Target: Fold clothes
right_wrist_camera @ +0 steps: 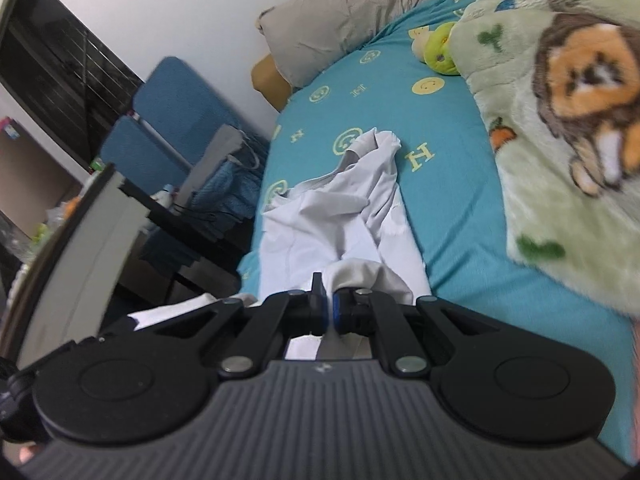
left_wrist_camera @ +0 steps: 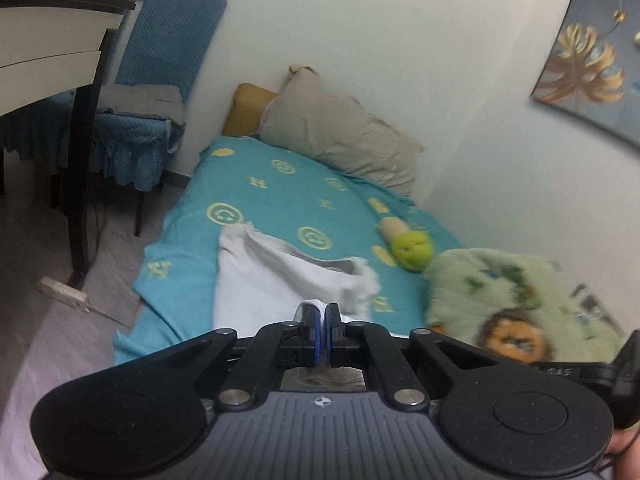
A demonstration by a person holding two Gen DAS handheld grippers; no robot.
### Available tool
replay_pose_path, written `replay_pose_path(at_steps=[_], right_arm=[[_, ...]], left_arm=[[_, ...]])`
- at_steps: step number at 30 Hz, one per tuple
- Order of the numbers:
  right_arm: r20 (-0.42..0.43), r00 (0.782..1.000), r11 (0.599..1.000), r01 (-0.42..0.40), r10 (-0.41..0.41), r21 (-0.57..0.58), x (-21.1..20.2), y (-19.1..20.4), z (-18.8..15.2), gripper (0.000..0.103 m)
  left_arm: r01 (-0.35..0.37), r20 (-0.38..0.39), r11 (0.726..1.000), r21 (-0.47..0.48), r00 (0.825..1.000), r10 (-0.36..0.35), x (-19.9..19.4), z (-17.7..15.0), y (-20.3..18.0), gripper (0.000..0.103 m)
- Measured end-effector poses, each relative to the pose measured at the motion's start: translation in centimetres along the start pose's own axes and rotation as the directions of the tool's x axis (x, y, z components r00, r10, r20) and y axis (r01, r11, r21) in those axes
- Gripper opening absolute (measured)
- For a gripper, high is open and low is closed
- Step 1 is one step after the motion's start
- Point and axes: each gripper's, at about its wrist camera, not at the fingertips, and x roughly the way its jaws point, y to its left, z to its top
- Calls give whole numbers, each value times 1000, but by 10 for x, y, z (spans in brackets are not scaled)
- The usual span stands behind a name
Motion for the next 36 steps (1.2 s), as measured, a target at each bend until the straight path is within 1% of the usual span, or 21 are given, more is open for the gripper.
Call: replay_pose_path(at_steps=[3,7,9,11,14,15,16,17,18,19,20,21,22,24,27,31,35,36], right_arm=[[-11,999,999,36,-36,-27,30,-5,5,7],[-24,994,990,104,-106,-95,64,-11,0,7],[-28,988,978,146,-152,-149,79,-13,-5,7],[-36,982,967,174,-183,-186,91,-14,-9,7],[-47,979,961,187,-200,-204,102,-18,-11,9],[-53,978,961,189,-204,-202,104,-19,-11,9],[-59,977,961,192,-207,-199,106,-19,-10,10],[-64,977,963,190,-205,-190,107,-20,-9,10],[-68,978,966,185,-200,-180,106,-21,-8,15],[-69,980,971,174,-188,-166,105,-21,-7,36],[-68,984,977,153,-164,-146,102,-21,-7,51],[-55,988,983,133,-141,-125,97,-21,-8,79],[-27,992,987,121,-125,-109,90,-20,-9,85],[3,993,986,120,-121,-115,81,-14,-11,85],[24,989,978,151,-149,-143,70,-8,-18,85],[1,977,960,209,-212,-188,63,-7,-31,85],[-16,971,952,231,-239,-201,61,-9,-43,85],[-23,969,950,235,-245,-205,61,-10,-45,84]], left_arm=[[-51,-14,998,45,999,51,41,-5,8,3],[-78,-68,995,57,994,82,89,-22,24,3],[-90,-99,994,63,990,96,109,-30,31,3],[-94,-124,992,83,987,104,122,-36,33,3],[-97,-144,991,97,983,110,134,-42,38,4],[-95,-148,991,91,983,108,137,-43,39,8],[-93,-151,992,86,983,105,138,-43,40,14],[-89,-153,992,86,983,102,137,-44,40,18],[-86,-154,993,87,983,98,137,-44,39,29],[-83,-155,992,90,983,97,136,-44,38,43],[-85,-152,991,101,983,100,133,-45,36,49],[-86,-149,990,113,984,102,130,-46,33,54],[-83,-146,989,123,984,100,125,-47,30,54],[-75,-151,988,136,984,95,116,-51,24,56],[-67,-177,986,152,980,94,101,-60,18,57],[-86,-240,981,174,962,127,86,-79,14,57],[-115,-288,975,190,943,167,84,-90,15,56],[-119,-292,975,187,941,171,85,-92,17,54]])
